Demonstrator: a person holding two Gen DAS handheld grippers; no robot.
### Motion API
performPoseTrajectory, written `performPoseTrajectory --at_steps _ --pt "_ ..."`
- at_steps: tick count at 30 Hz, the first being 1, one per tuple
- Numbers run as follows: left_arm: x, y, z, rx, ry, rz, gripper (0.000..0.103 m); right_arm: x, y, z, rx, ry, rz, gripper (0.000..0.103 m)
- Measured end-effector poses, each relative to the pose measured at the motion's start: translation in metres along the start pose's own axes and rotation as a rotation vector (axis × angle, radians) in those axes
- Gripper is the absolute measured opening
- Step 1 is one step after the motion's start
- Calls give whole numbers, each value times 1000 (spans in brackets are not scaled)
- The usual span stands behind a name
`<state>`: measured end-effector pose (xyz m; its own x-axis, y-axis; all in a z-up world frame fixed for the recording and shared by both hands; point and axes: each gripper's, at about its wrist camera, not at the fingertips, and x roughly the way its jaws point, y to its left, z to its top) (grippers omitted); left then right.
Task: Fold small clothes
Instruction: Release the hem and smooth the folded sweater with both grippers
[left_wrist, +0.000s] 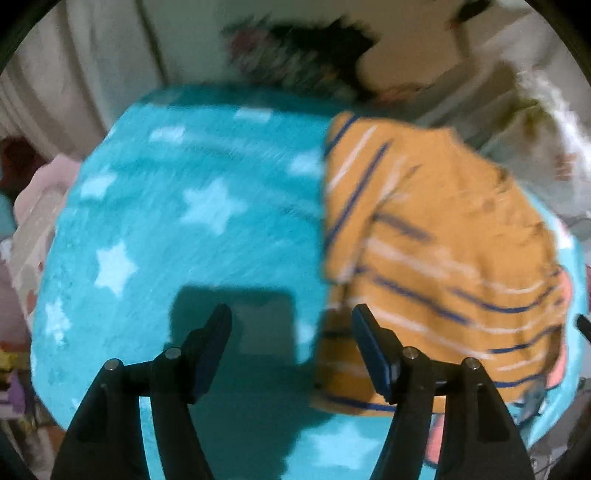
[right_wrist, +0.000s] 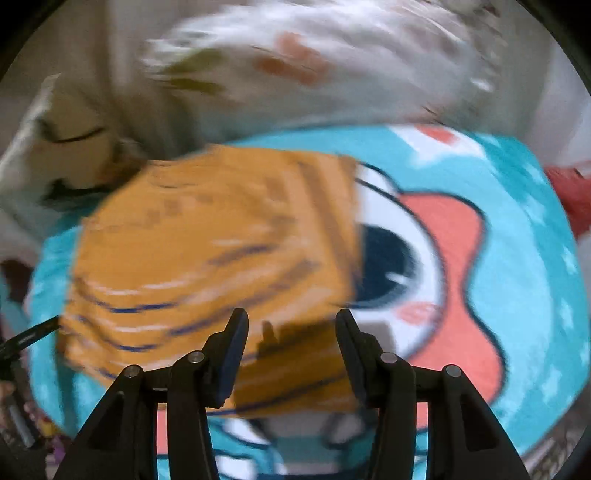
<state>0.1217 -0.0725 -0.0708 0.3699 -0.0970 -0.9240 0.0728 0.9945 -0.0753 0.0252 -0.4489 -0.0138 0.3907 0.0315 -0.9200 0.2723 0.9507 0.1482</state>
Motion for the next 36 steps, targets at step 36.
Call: performPoseTrajectory --at_steps 36 --pt "-54 -61 -66 50 -119 26 74 2 21 -48 11 28 13 54"
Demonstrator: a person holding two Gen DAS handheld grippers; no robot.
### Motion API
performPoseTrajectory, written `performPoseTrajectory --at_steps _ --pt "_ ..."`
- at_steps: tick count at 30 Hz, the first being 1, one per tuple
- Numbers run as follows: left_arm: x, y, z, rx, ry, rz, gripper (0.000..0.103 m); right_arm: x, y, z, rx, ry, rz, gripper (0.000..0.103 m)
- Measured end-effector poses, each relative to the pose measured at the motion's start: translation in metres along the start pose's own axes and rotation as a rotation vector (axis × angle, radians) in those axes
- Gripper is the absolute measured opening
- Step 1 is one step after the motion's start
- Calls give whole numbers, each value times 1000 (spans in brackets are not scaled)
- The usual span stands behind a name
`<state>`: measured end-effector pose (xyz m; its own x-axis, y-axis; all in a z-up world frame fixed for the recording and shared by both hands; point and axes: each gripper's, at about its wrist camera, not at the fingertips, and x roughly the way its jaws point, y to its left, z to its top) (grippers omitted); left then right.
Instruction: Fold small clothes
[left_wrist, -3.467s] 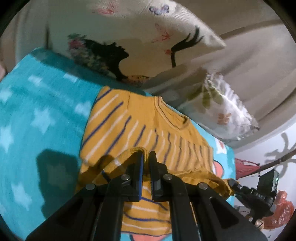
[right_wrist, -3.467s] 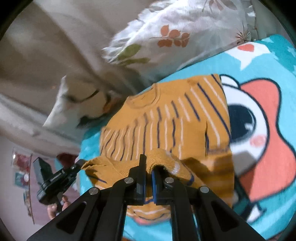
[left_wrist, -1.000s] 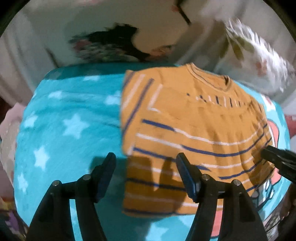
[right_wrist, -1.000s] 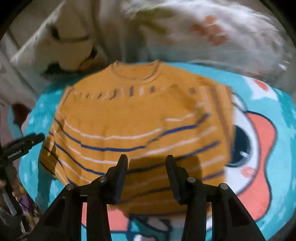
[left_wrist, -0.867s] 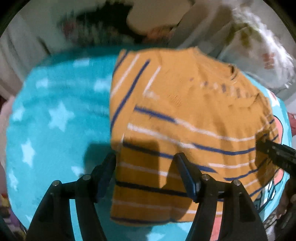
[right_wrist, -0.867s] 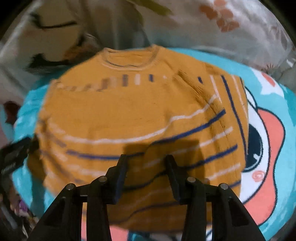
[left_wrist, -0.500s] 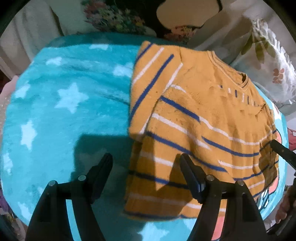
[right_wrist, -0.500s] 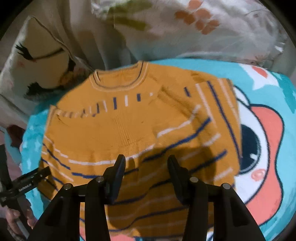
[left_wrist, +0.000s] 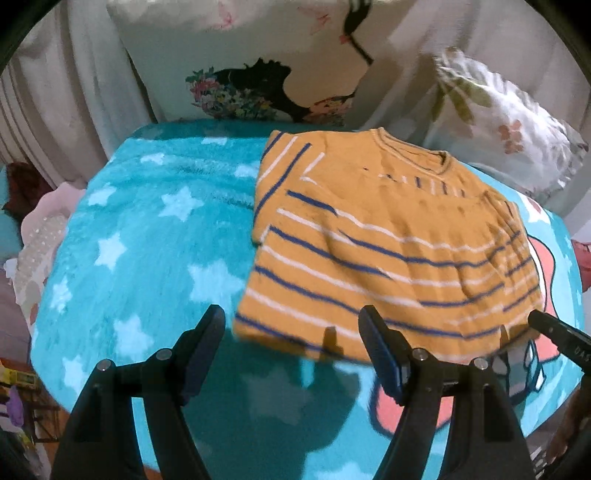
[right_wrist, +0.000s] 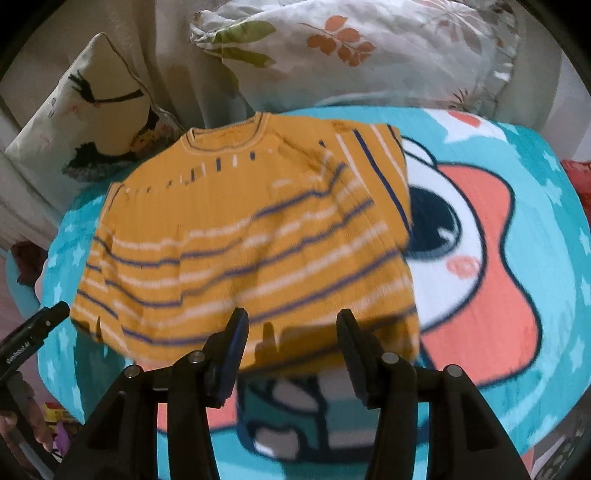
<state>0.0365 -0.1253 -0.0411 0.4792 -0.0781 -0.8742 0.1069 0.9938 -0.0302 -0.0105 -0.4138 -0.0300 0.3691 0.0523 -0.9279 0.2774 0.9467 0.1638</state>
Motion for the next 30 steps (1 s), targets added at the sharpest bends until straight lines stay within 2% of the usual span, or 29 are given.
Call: performPoseTrajectory --at_steps 7,14,16,20,30 --pt "-36 -19 -37 5 -43 -4 74 -33 -20 -46 9 -12 -16 55" --pt "-83 -43 -74 37 -142 57 75 -65 -34 -86 1 -47 -37 57" --pt "-95 -48 -82 43 -165 74 80 -74 -36 -97 -5 -59 -40 57" --pt "-115 -56 -97 56 -204 97 82 -89 -37 -111 -26 -84 -43 59" --pt "-130 -65 -120 68 -189 83 83 -106 -40 -135 -41 -101 -36 62"
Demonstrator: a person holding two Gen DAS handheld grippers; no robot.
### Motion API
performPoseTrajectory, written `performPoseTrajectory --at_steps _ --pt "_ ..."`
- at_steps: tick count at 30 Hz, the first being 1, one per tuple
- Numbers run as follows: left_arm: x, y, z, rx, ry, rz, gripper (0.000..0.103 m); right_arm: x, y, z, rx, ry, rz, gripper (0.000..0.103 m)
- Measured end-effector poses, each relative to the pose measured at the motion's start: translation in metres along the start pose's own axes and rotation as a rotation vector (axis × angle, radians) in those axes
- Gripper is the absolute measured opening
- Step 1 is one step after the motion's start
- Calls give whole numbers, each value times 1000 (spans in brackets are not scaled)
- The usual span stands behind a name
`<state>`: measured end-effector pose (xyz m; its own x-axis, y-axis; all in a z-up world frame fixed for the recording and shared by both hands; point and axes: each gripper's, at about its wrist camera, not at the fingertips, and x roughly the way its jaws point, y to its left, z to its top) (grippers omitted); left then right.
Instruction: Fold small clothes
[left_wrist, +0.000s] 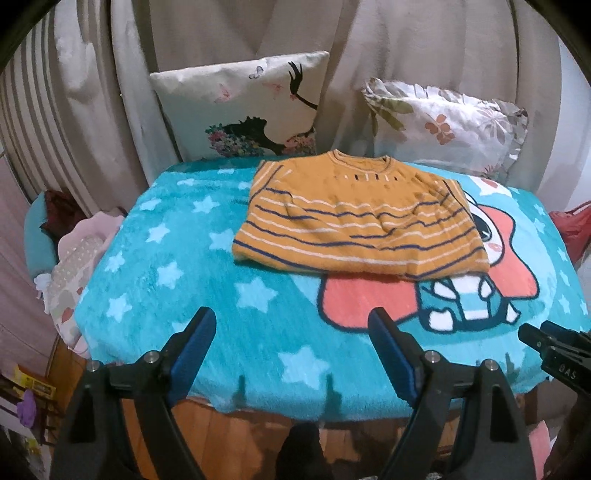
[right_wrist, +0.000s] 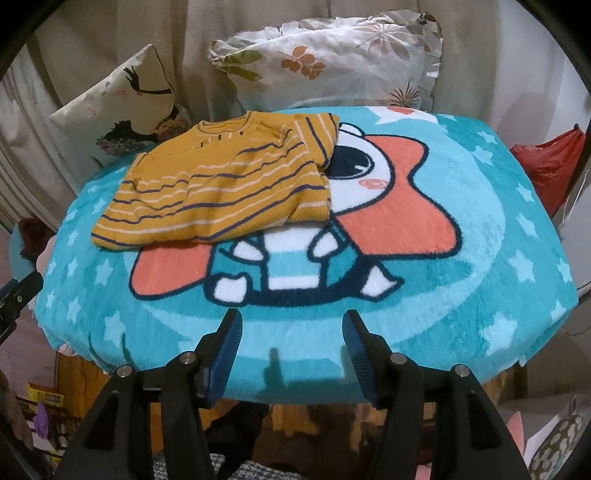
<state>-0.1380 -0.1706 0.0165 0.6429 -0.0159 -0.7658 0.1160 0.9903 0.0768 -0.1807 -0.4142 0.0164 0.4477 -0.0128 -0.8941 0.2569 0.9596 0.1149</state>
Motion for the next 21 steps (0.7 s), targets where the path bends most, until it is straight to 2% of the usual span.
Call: performPoseTrajectory --at_steps 12,21 --pt "10 -3 -2 -2 48 -12 83 4 0 -9 -7 25 4 63" --pt "41 18 15 -6 81 -5 83 29 17 14 11 48 10 63"
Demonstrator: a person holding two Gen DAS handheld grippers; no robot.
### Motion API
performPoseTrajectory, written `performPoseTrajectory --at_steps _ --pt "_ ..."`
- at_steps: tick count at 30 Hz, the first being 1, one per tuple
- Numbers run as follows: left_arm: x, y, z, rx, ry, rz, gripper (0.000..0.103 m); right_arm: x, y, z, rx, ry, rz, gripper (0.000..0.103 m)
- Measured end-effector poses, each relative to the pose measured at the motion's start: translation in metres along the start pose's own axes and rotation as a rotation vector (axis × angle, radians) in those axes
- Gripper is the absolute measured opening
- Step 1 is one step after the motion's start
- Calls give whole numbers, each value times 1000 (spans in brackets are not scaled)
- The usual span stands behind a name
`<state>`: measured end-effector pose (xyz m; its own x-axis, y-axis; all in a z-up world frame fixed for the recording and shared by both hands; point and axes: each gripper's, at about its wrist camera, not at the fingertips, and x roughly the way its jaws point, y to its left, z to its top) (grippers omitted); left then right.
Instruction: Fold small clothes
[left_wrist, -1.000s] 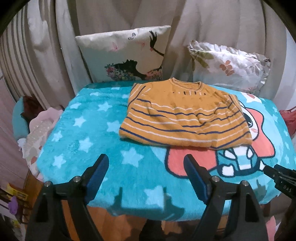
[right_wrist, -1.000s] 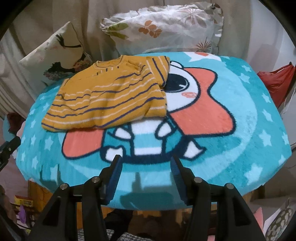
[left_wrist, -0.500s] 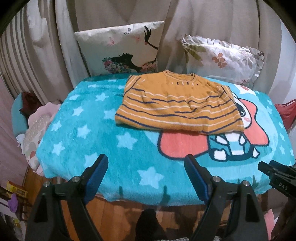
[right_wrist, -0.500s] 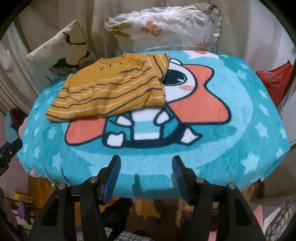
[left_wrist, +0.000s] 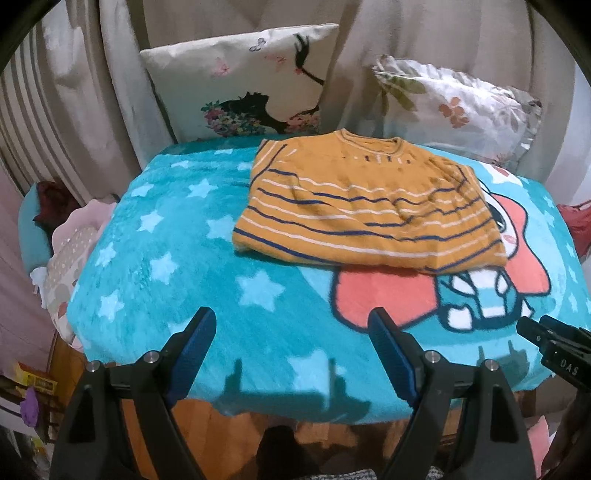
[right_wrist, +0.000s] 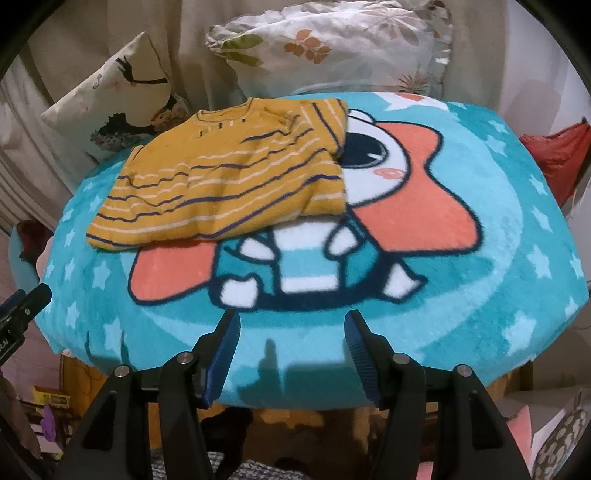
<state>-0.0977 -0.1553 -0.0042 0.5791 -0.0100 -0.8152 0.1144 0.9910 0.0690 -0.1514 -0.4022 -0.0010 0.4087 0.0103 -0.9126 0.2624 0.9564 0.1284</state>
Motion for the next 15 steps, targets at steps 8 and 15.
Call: performPoseTrajectory --at_steps 8,15 --pt "42 42 44 -12 22 -27 83 31 50 39 -30 12 -9 64" --pt "86 85 77 -8 55 -39 83 68 102 69 -36 40 -5 64"
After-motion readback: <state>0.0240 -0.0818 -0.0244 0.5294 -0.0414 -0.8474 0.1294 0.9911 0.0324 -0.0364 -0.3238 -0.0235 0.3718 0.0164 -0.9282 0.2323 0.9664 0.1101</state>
